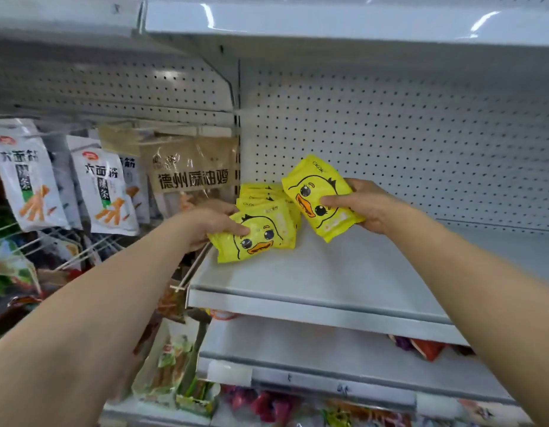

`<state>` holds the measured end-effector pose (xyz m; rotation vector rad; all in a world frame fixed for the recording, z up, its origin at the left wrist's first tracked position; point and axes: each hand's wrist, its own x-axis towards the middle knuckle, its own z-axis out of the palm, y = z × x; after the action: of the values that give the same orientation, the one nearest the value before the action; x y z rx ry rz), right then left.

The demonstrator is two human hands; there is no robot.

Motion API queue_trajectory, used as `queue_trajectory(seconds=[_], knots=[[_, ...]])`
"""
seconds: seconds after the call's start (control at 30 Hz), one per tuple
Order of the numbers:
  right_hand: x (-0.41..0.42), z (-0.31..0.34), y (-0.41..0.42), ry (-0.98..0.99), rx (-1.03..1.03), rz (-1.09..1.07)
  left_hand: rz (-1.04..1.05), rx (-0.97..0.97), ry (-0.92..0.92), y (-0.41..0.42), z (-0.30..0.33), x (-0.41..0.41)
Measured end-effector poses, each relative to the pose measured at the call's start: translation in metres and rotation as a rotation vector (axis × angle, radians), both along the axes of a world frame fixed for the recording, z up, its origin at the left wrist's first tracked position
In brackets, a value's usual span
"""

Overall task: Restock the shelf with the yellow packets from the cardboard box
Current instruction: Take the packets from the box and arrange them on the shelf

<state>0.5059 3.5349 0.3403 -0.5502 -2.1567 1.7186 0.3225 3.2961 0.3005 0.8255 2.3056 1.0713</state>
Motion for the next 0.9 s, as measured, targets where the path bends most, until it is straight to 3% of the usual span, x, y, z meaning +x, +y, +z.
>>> queue_trajectory(seconds=[0.1, 0.2, 0.5, 0.9], knots=[[-0.004, 0.002, 0.015, -0.053, 0.063, -0.023, -0.124, -0.248, 0.276, 0.019, 0.006, -0.012], [-0.009, 0.002, 0.028, -0.121, 0.136, -0.032, -0.233, -0.356, 0.345, 0.035, 0.005, -0.024], [-0.018, 0.001, 0.043, -0.142, 0.155, -0.049, -0.298, -0.332, 0.429, 0.057, 0.001, -0.043], [-0.025, 0.000, 0.040, -0.112, 0.119, -0.077, -0.225, -0.309, 0.540, 0.056, -0.002, -0.041]])
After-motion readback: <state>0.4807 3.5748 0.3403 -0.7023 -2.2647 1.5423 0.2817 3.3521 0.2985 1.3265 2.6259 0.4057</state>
